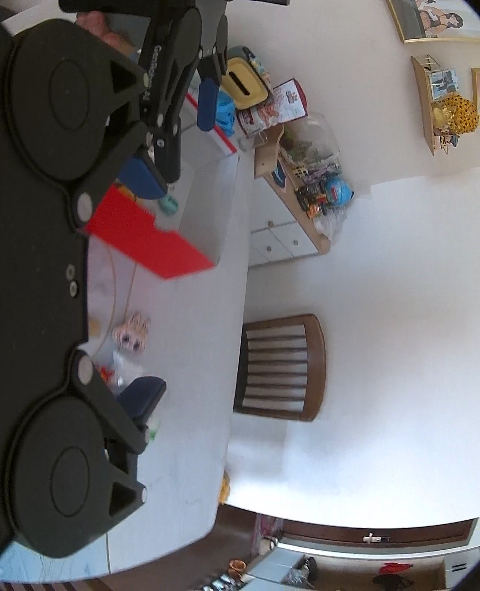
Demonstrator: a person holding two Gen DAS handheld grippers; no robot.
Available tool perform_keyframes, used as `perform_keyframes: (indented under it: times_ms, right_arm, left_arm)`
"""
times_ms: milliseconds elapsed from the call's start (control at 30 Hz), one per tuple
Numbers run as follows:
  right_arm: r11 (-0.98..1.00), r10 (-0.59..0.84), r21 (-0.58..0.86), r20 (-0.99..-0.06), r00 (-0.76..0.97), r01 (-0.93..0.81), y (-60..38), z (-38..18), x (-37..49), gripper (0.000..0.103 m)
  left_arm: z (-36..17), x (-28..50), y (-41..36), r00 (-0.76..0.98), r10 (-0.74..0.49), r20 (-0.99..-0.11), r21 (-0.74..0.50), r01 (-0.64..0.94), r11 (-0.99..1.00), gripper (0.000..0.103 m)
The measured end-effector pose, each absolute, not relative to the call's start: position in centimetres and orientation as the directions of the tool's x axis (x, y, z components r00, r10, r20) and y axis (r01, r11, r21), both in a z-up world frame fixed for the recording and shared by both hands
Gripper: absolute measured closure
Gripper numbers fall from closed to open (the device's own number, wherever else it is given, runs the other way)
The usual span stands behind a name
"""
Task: Organize objects
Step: 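Move the left tool to the bunny plush while the right tool approaches the white plastic bag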
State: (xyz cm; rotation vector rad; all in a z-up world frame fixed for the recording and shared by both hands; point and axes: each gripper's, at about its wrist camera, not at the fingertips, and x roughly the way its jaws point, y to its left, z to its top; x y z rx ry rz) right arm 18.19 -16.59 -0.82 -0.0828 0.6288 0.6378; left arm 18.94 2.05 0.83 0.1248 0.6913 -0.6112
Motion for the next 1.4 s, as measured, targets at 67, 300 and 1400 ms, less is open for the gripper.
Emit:
perform_keyframes:
  times_ms: [67, 300, 1400]
  right_arm:
    - [0.815, 0.512, 0.089, -0.573, 0.640, -0.572, -17.6, -1.0, 18.3, 0.001]
    - [0.818, 0.467, 0.023, -0.609, 0.641, -0.575, -20.7, -2.3, 19.2, 0.001]
    - [0.852, 0.413, 0.143, -0.776, 0.477, -0.504, -23.3, -9.9, 30.3, 0.024]
  left_arm:
    - [0.6, 18.5, 1.2, 0.602, -0.487, -0.633, -0.084, 0.572, 0.816, 0.002]
    - [-0.7, 17.2, -1.8, 0.609, -0.479, -0.632, -0.050, 0.585, 0.810, 0.002]
    - [-12.1, 22.4, -13.5, 0.651, -0.341, -0.678, 0.066, 0.517, 0.853, 0.002]
